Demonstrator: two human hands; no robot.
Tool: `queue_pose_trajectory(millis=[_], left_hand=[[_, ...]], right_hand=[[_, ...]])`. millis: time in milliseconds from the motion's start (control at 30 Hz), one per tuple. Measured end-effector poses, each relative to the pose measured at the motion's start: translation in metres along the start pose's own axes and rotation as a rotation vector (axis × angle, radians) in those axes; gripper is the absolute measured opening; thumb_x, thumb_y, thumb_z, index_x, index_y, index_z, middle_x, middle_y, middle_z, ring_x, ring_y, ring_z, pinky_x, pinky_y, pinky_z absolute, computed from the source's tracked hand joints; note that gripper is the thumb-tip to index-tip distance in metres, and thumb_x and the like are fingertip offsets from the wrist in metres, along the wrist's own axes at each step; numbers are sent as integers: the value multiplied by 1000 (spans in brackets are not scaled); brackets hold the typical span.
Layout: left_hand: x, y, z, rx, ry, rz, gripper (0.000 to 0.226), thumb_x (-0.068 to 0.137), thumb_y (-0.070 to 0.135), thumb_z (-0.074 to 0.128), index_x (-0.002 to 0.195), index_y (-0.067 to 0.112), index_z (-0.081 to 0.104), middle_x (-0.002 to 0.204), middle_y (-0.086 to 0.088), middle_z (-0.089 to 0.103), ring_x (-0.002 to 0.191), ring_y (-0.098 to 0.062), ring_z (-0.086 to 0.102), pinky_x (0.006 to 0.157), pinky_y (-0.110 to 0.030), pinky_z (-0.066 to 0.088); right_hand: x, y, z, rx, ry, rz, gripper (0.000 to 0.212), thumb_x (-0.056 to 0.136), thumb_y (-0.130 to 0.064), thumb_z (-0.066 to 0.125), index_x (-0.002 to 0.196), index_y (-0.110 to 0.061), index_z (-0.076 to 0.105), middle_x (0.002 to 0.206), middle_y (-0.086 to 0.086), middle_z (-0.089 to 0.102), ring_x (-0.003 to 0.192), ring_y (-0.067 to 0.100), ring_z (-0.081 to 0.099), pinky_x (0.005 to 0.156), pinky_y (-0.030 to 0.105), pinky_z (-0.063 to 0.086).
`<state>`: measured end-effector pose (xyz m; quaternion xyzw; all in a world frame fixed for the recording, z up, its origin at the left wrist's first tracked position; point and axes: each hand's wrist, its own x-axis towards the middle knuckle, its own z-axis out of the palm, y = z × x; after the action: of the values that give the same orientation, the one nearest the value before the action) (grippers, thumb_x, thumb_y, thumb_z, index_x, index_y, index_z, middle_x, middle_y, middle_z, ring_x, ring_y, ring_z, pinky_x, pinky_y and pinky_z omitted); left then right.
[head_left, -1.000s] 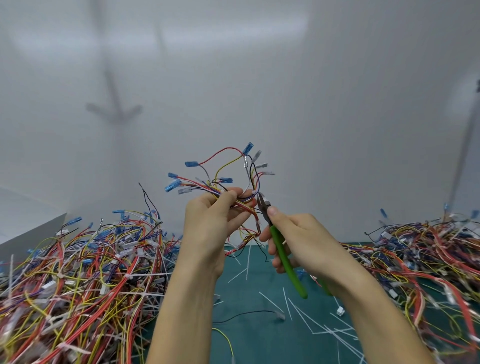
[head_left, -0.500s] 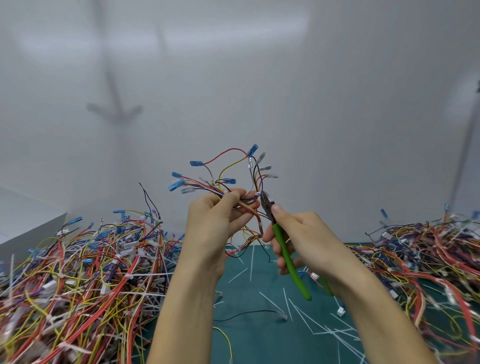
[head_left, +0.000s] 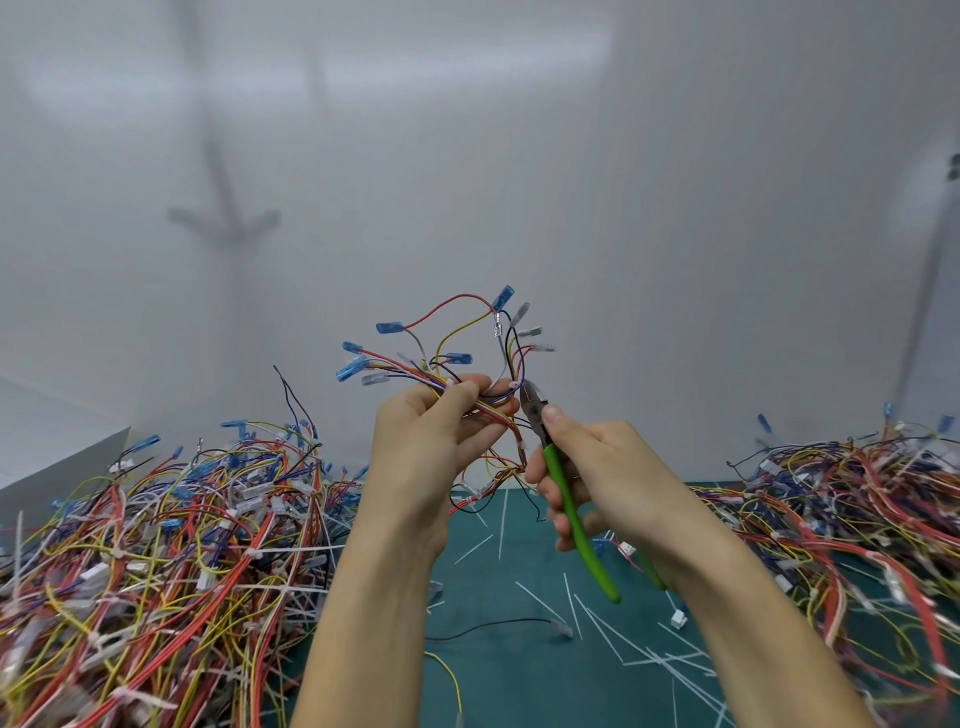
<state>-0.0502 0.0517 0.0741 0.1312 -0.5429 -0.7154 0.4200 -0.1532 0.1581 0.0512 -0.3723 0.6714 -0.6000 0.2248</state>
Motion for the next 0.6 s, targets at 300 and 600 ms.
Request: queue_pose_trajectory(millis=[300, 600], left_hand=[[0, -1, 1, 9, -6, 8, 14, 98, 7, 53, 96, 1, 65, 91, -10, 77, 88, -20, 75, 75, -26, 61], [0, -1, 2, 15, -23, 7, 15, 98, 8, 51, 96, 3, 65, 91, -8, 78, 88, -19, 75, 77, -27, 61]], right_hand=[[-3, -4, -1, 88, -68, 23, 59, 104, -47, 39, 74, -5, 68, 57, 5, 54, 45, 20, 53, 49, 33, 54], [-2, -3, 0, 121, -93, 33, 59, 103, -49, 39, 74, -6, 68, 58, 6, 55, 44, 21, 53, 49, 32, 53]])
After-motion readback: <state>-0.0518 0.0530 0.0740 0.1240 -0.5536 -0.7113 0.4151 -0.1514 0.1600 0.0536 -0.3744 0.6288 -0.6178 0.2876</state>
